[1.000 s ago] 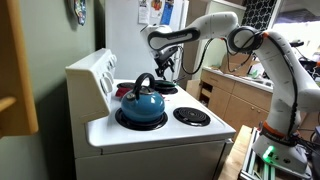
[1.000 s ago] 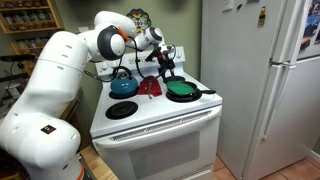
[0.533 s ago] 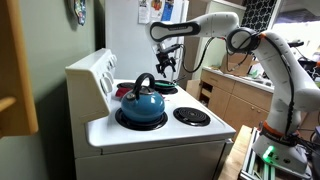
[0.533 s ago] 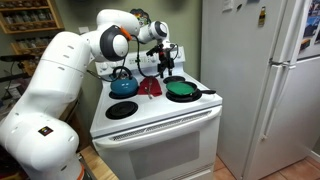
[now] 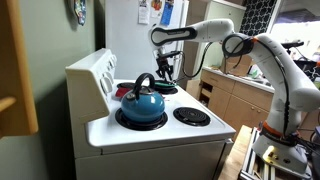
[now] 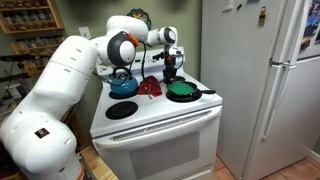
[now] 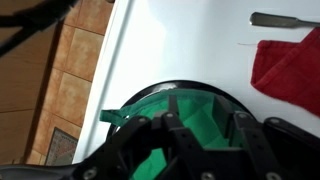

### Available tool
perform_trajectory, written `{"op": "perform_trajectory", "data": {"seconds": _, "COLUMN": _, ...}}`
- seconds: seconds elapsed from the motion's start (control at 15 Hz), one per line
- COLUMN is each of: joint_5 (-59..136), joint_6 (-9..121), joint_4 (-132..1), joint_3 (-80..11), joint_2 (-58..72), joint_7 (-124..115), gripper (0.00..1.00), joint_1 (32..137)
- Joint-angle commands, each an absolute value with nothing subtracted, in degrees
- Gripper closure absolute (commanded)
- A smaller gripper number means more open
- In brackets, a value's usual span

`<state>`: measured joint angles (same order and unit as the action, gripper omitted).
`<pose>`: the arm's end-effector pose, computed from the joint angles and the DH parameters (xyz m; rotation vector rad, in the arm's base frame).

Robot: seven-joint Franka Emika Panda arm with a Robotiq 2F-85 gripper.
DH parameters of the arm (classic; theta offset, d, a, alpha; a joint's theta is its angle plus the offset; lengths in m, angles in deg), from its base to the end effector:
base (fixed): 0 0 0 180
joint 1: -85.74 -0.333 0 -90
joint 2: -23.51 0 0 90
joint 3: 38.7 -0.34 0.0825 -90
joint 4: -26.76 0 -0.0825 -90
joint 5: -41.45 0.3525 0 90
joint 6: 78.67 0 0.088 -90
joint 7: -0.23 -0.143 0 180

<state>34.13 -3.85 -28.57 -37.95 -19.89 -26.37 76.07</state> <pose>0.6718 0.0876 0.3865 2.8037 -0.4442 -0.5114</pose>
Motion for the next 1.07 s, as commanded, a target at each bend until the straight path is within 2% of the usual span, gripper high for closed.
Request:
{"op": "perform_trajectory", "data": {"seconds": 0.0, "joint_5": 36.7, "joint_6": -1.5, "joint_4": -26.6, "joint_3": -38.3, "joint_2": -22.1, "joint_7": -28.4, "gripper": 0.88, "joint_1": 77.0}}
{"op": "perform_trajectory", "data": {"seconds": 0.13, "joint_5": 36.5, "joint_6": 0.0, "joint_4": -26.6, "joint_3": -38.2, "joint_2": -22.5, "joint_7": -28.6, "gripper": 1.00, "joint_1": 77.0}}
{"op": "perform_trajectory", "data": {"seconds": 1.0, "joint_5": 35.8, "joint_6": 9.1, "joint_4": -26.7, "joint_3": -37.5, "joint_2": -25.0, "joint_7": -33.8, "gripper": 1.00, "joint_1": 77.6}}
